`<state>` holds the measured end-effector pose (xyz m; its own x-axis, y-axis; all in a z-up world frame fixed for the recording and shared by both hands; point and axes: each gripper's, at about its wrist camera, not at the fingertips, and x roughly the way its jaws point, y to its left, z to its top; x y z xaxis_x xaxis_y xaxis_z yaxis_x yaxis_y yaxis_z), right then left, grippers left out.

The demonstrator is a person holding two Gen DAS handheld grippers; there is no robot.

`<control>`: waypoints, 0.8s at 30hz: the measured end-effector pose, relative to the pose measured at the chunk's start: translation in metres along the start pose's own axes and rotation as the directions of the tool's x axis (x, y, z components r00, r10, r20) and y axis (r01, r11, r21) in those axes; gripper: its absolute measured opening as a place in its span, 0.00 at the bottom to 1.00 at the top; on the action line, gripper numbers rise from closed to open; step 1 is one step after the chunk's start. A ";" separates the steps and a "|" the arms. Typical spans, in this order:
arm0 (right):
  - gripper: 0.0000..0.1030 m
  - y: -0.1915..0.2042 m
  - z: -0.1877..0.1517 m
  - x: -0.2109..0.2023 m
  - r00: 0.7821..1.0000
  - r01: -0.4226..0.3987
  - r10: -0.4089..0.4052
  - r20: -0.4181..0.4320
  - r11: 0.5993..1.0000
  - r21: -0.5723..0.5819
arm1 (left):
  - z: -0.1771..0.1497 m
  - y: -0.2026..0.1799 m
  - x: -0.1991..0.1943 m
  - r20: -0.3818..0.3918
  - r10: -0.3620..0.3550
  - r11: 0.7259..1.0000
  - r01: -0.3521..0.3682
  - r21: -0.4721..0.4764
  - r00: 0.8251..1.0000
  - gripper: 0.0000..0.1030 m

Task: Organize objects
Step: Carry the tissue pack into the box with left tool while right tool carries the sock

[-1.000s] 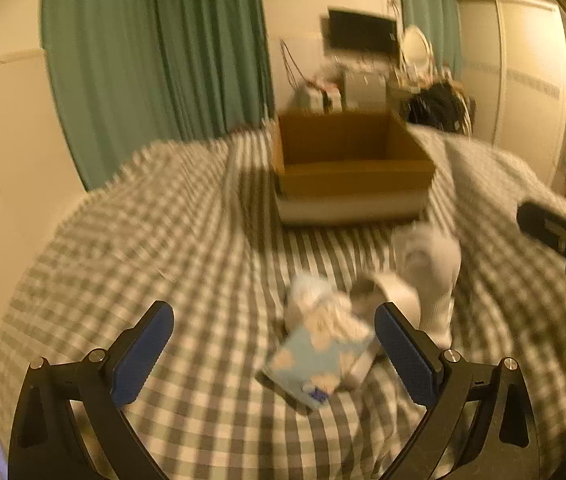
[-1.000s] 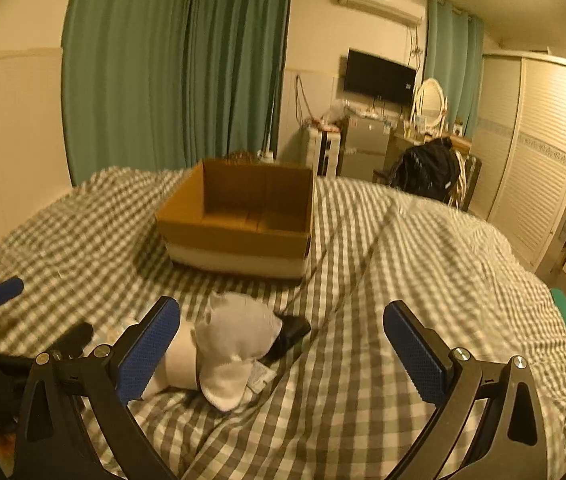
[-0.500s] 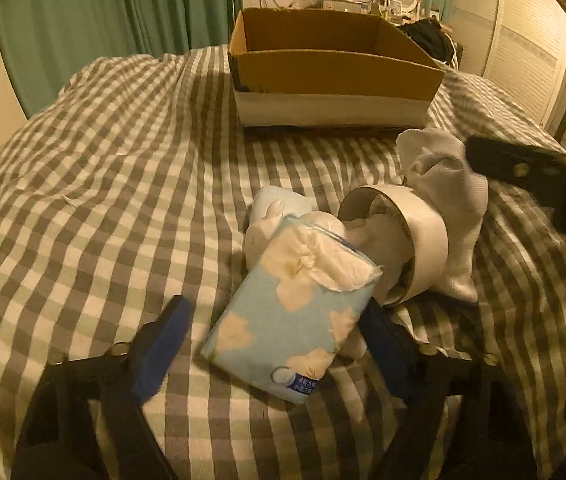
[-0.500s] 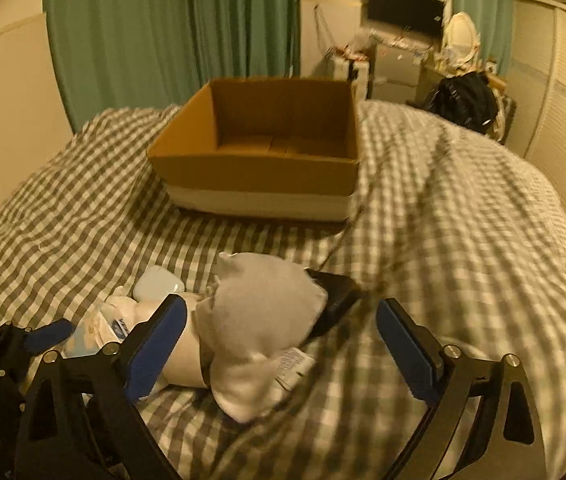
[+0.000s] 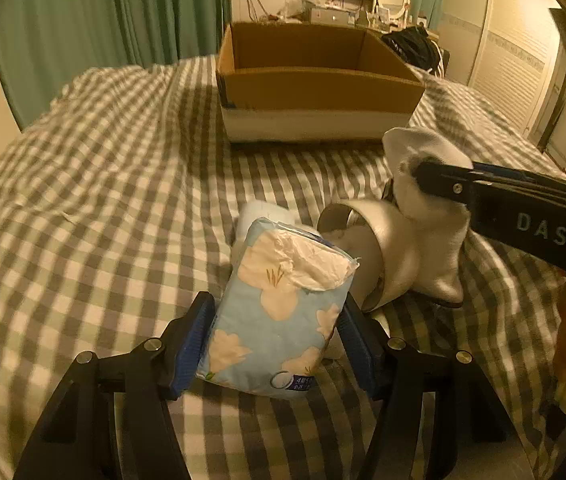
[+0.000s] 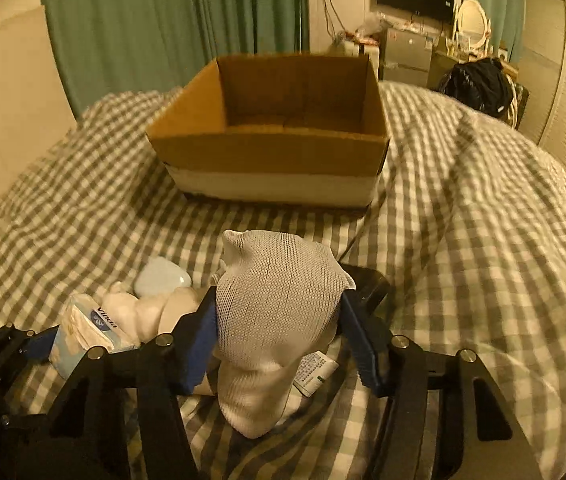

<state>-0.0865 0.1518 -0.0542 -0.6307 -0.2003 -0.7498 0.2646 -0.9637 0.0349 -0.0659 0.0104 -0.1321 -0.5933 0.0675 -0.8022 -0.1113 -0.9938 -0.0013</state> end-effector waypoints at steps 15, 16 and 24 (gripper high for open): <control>0.53 -0.009 0.076 -0.110 0.962 0.043 -0.022 0.273 0.997 -0.069 | 0.104 0.017 -0.080 0.198 -0.070 0.997 0.075 -0.015 0.978 0.61; 0.53 -0.012 0.090 -0.116 0.956 0.044 -0.021 0.293 0.996 -0.072 | 0.119 0.018 -0.085 0.221 -0.060 0.998 0.063 -0.005 0.973 0.61; 0.53 -0.031 0.175 -0.111 0.936 0.045 -0.013 0.351 0.996 -0.082 | 0.218 0.010 -0.068 0.307 -0.030 0.999 0.021 0.032 0.951 0.61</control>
<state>-0.1522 0.1731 0.1431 -0.8499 -0.2369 -0.4707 0.2951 -0.9540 -0.0528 -0.2005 0.0151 0.0528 -0.8060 0.1212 -0.5794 -0.1492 -0.9888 0.0006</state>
